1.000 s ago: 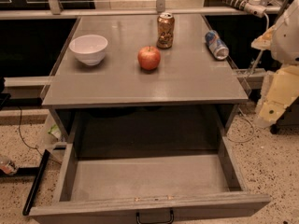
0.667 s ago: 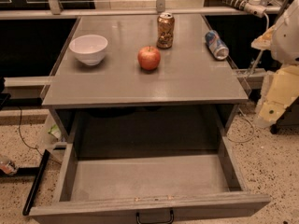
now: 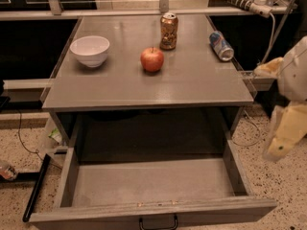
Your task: Close top drawer
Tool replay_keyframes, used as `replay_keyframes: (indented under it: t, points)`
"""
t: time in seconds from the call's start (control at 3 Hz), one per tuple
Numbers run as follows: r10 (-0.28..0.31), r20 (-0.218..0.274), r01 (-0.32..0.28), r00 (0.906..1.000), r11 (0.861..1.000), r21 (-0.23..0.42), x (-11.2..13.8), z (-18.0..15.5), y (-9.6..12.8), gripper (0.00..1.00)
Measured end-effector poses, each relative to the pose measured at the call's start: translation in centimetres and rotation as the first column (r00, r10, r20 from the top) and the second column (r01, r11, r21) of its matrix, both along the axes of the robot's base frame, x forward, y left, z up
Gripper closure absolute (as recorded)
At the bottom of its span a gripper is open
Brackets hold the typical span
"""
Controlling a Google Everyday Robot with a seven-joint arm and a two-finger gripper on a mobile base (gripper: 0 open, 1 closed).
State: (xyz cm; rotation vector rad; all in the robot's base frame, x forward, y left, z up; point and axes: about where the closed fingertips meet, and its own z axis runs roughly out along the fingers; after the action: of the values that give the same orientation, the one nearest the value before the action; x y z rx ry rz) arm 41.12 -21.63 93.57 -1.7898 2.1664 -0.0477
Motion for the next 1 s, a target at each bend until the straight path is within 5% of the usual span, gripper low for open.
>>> replay_keyframes:
  t: [0.67, 1.0]
  points:
    - [0.037, 0.022, -0.04, 0.9991, 0.988, 0.147, -5.7, -7.4, -1.4, 0.41]
    - [0.036, -0.01, -0.032, 0.9993, 0.974, 0.222, -7.8, -11.4, -1.4, 0.65]
